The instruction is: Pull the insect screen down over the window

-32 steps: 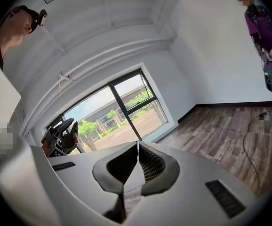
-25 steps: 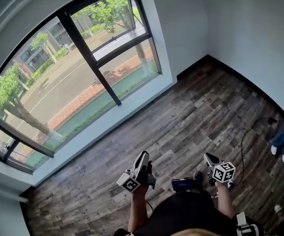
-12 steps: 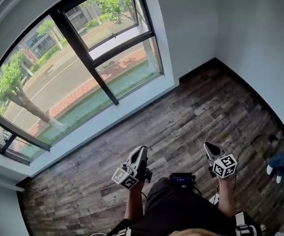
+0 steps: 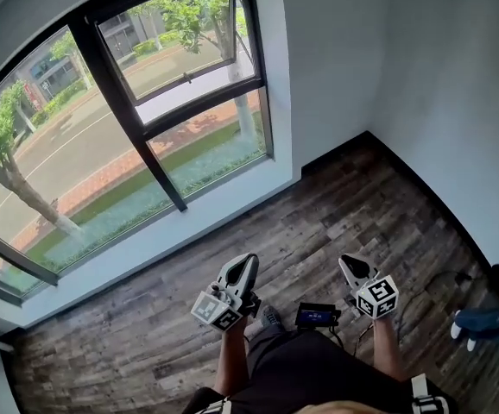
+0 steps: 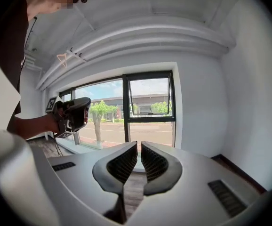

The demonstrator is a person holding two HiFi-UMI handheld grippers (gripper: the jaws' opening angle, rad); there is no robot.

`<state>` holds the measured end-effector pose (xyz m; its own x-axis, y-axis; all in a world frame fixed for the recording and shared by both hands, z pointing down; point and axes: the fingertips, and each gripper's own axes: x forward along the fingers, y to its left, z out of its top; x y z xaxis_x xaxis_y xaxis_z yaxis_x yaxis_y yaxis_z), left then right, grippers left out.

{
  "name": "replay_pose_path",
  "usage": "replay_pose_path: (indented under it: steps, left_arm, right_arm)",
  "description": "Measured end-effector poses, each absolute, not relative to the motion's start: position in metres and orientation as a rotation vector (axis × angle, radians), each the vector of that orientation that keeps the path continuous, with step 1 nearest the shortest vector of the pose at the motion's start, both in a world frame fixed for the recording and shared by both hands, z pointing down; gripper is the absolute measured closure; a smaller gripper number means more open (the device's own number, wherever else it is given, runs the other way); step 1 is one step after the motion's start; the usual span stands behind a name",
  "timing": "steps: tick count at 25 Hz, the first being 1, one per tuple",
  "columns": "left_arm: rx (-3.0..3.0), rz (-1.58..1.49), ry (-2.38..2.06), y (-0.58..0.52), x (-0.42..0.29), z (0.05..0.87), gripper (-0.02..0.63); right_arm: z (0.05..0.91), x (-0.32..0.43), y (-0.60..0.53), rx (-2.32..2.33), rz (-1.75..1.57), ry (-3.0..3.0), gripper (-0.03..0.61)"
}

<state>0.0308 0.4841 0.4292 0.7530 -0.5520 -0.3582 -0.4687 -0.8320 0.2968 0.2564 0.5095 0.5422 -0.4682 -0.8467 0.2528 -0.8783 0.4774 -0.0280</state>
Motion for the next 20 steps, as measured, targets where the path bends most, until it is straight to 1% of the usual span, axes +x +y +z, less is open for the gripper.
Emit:
replay_pose_path:
  steps: [3,8,12,16,20]
  left_arm:
    - [2.813,-0.618,-0.813,0.428,0.02,0.41,0.607]
    - [2.882,-0.46,-0.924,0.353,-0.003,0.405,0.607]
    - [2.85,-0.441,-1.096,0.306,-0.023,0.411,0.607]
    - [2.8,-0.324,-1.167,0.276,-0.031,0.429,0.606]
    - [2.795,-0.203,-1.281,0.234,-0.033,0.435,0.601]
  right_arm:
    - [0.514,0.233,0.446,1.474,0.121,-2.509,0.569]
    - [0.487,0.191,0.368,1.431,0.004,-2.505,0.569]
    - [0.495,0.161,0.327,1.336,-0.033,-2.476,0.569]
    - [0.519,0.139,0.291,1.215,-0.058,-2.463,0.569]
    - [0.526,0.122,0.232,1.117,-0.089,-2.509,0.568]
